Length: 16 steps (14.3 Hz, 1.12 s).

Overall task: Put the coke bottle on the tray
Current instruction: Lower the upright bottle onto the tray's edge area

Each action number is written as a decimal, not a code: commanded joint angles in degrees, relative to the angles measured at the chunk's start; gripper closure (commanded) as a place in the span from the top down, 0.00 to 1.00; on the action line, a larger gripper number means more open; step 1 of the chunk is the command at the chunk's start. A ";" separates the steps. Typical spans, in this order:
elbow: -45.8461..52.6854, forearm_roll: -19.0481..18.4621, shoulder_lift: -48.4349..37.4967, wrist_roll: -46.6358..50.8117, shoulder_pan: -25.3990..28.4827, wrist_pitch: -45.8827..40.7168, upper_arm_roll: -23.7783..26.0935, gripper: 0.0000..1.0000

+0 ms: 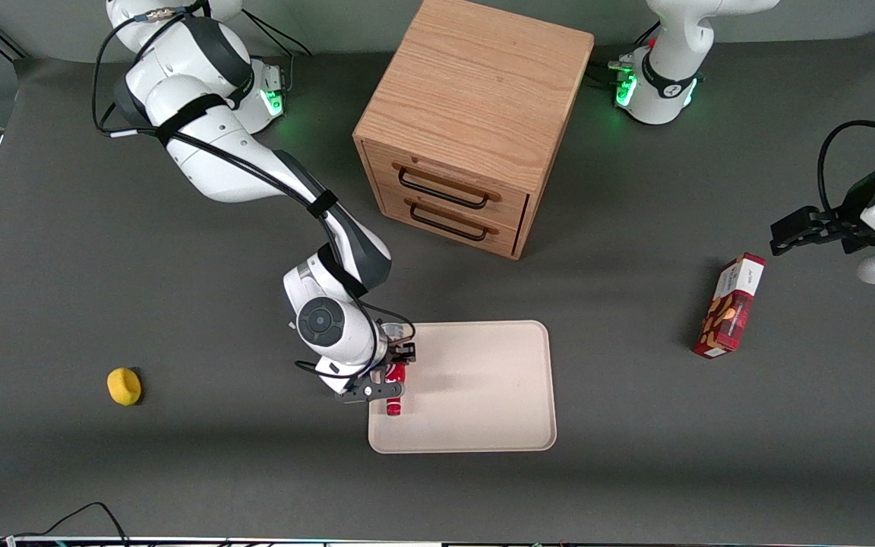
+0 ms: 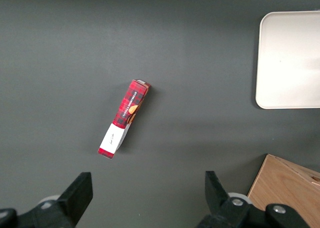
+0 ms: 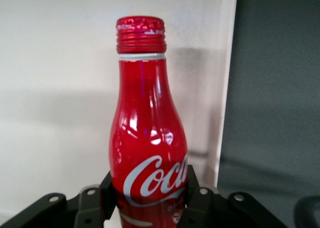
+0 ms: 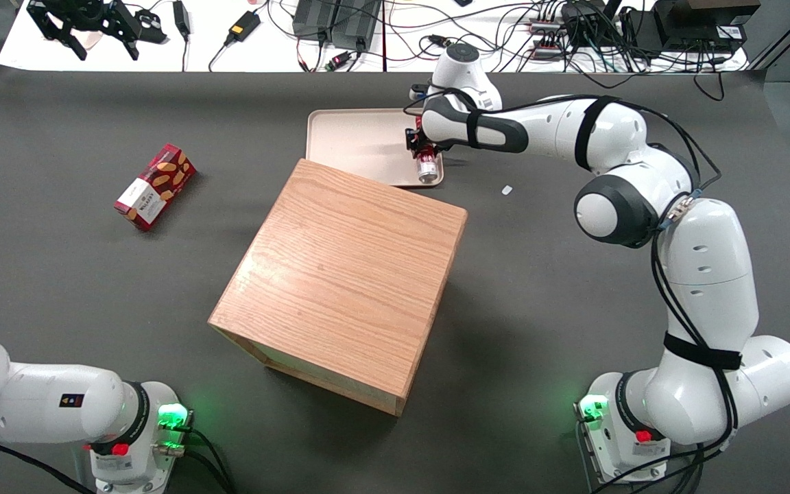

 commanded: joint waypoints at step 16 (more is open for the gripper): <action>-0.49 -3.36 0.11 -0.55 -0.18 1.25 0.28 1.00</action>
